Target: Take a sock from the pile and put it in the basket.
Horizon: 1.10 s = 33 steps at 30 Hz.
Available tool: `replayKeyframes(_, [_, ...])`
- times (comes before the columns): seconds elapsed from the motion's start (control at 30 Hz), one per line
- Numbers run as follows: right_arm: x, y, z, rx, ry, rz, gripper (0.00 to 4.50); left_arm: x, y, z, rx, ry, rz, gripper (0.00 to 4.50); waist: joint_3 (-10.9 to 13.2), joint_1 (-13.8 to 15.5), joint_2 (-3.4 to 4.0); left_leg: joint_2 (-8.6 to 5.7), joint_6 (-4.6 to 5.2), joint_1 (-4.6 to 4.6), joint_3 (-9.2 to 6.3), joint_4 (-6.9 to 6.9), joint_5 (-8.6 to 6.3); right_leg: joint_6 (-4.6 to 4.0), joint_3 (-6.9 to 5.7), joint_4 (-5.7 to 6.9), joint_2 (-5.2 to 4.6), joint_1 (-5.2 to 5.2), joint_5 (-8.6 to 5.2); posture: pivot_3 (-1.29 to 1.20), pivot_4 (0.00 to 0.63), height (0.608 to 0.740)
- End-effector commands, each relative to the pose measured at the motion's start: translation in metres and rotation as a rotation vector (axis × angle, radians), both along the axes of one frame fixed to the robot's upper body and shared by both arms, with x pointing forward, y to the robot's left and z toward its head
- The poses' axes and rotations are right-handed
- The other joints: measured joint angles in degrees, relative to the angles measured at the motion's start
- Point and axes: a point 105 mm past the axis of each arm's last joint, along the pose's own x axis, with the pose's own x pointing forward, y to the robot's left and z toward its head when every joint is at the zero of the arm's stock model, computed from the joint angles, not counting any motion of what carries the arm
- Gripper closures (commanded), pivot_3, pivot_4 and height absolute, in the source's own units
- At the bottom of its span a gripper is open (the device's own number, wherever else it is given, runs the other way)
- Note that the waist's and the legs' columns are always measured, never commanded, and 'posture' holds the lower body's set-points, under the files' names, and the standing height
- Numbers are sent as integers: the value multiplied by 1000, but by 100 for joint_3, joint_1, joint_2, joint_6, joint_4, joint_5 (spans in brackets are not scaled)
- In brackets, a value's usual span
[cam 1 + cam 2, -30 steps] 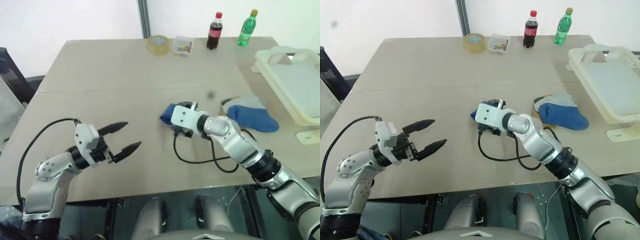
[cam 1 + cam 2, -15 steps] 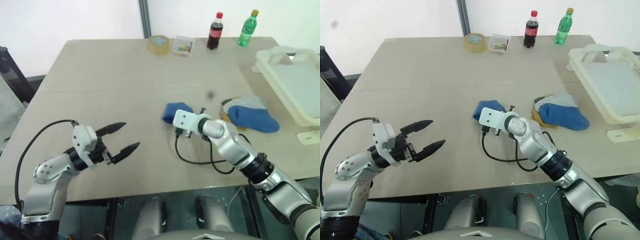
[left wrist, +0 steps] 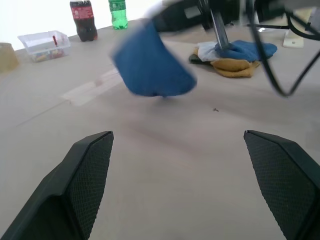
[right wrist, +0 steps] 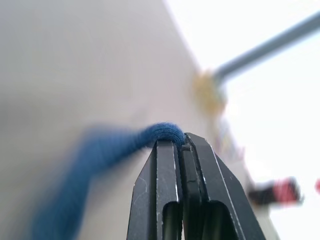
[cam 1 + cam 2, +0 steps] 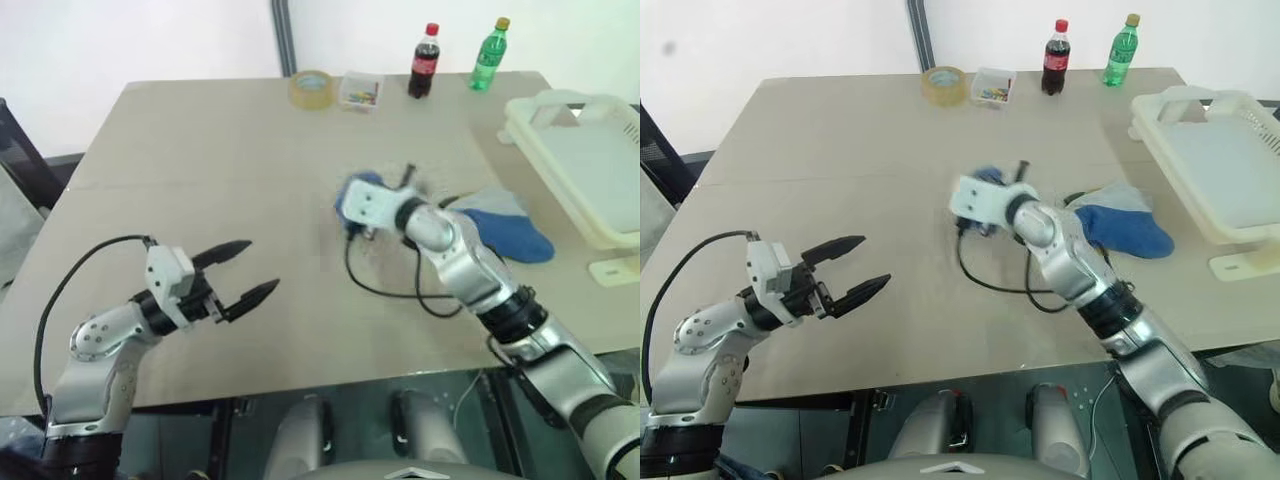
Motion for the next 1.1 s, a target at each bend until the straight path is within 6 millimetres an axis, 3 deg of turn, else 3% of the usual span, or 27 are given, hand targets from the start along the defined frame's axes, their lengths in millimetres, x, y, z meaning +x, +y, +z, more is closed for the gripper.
replayKeyframes(0.03, [-10, -6, 63, 283, -72, 35, 4421, 0, 1, 5, 3, -34, -1, 0, -1, 37, -2, 2, 0, -1, 0, 0, 0, 0, -1, 3, -1, 0, 0, 0, 150, 740])
replayKeyframes(0.17, [6, -20, 19, 134, 30, -41, 4421, 1, 1, 5, 4, -36, -2, 0, -25, 162, -34, -2, 0, -2, 5, 0, -1, -1, -18, -11, -21, 16, 0, 0, 150, 740])
replayKeyframes(0.23, [13, -36, -22, -44, 72, -112, 4421, 2, 0, 5, 2, -36, -2, 0, -24, 177, -33, -11, 1, 2, 3, 5, 0, -2, -27, -15, -33, 28, -1, 0, 150, 740])
replayKeyframes(0.3, [13, -55, -64, -237, 109, -150, 4421, 4, 0, 6, 1, -35, -2, 0, -22, 182, -31, -16, 2, 1, 5, 6, 0, -8, -27, -16, -39, 28, -5, 0, 150, 740])
replayKeyframes(0.4, [4, -70, -97, -383, 134, -139, 4421, 4, -1, 6, 0, -36, 0, 0, -14, 142, -18, -21, 1, 1, 9, 9, 1, -20, -28, -14, -37, 26, -12, 0, 150, 740])
replayKeyframes(0.5, [-2, -78, -110, -429, 147, -139, 4421, 4, -1, 7, 0, -37, 2, 0, -14, 18, -17, -11, -5, 7, 11, 8, 4, 0, -22, -7, -12, 20, -1, 0, 150, 740])
replayKeyframes(0.8, [-12, -78, -101, -357, 121, -107, 4421, 6, -5, 10, -2, -42, -5, 0, -15, 59, -19, -5, 9, 34, 0, 6, -4, -1, -11, -9, -8, 44, -1, 0, 150, 740])
replayKeyframes(0.9, [-25, -78, -106, -312, 226, -70, 3584, 6, -5, 12, -2, -45, -6, 0, -15, 73, -19, -4, 8, 36, -1, 6, -4, -1, -11, -9, -8, 44, -1, 0, 150, 740])
replayKeyframes(1.03, [-63, -83, -126, -276, 542, 28, 1660, 5, -6, 12, -2, -45, -7, 0, -15, 115, -19, 0, 11, 39, -3, 6, -6, -1, -11, -9, -8, 48, -1, 0, 150, 740])
replayKeyframes(1.1, [-76, -90, -124, -254, 623, 52, 734, 4, -6, 13, -1, -42, -8, 0, -16, 162, -22, 6, 24, 52, -4, 6, -14, -1, -6, -11, -10, 59, -1, 0, 150, 740])
